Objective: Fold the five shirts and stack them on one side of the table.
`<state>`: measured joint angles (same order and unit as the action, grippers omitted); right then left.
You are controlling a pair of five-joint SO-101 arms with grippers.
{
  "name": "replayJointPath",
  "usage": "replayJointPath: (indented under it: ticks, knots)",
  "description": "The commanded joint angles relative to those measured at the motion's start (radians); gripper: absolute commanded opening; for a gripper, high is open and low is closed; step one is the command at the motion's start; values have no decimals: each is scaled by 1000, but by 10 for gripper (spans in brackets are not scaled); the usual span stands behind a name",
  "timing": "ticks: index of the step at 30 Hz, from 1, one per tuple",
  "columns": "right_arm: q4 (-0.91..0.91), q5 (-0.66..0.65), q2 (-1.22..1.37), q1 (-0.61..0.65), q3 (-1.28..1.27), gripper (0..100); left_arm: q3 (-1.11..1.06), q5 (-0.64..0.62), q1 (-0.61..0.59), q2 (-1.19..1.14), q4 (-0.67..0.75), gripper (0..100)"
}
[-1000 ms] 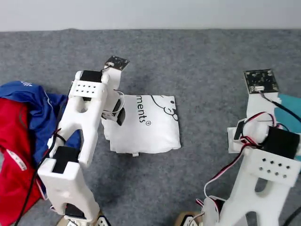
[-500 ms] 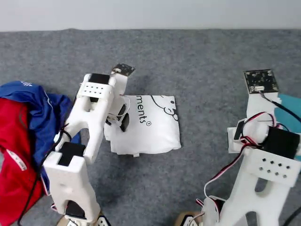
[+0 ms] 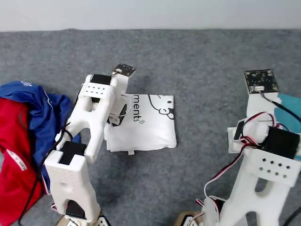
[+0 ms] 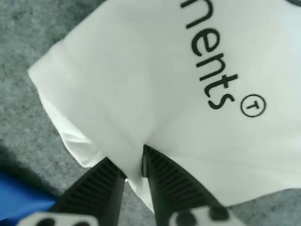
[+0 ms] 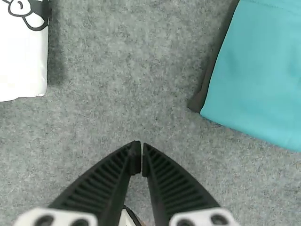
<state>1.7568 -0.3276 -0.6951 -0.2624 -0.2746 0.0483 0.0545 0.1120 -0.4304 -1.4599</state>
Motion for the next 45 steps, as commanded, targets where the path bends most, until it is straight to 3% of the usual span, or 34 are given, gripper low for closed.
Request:
replayJointPath:
  ticks: [1, 7, 21, 33, 41, 45]
  knots:
    - [39, -8, -30, -13, 5, 25, 50, -9, -3, 95, -12, 6]
    - [39, -8, -27, -13, 5, 24, 53, -3, -3, 167, -8, 6]
    - [39, -8, -22, -13, 5, 24, 53, 43, -61, 64, 83, 6]
    - [38, -12, -21, -10, 5, 24, 246, 57, -54, 69, -95, 134]
    - [36, -12, -21, -10, 5, 24, 444, 60, 3, 69, -281, 131]
    - [36, -12, -21, -10, 5, 24, 400, 58, 95, 69, -296, 13]
